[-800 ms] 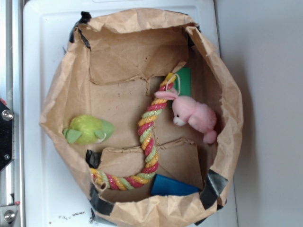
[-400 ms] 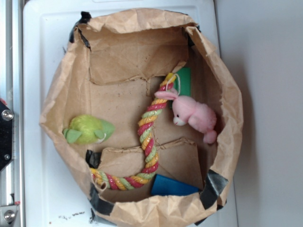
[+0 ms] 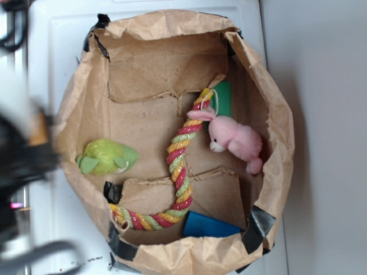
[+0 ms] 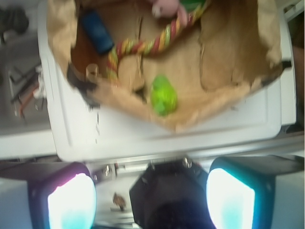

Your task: Grab the green animal.

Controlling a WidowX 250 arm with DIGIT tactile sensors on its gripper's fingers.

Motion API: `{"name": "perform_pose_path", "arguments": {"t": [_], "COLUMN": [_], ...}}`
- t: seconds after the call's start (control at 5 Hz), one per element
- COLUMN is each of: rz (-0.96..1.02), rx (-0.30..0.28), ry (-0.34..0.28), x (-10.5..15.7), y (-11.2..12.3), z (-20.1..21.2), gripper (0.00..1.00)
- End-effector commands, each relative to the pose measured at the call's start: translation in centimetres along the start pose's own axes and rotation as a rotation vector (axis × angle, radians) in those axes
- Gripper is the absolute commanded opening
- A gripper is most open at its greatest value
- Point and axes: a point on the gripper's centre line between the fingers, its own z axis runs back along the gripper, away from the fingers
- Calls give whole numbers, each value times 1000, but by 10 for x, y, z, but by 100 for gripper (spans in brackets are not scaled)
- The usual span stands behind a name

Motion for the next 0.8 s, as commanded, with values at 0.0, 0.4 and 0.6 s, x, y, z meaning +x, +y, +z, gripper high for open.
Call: {"name": "perform_pose_path", "arguments": {"t": [0.0, 0.4, 0.6], "rz": [-59, -113, -108], "rx": [18, 44, 68], "ry": [-69, -92, -82], "x": [43, 65, 73], "y": [9, 18, 24], "z": [-21, -53, -68], "gripper": [100, 100, 100]}}
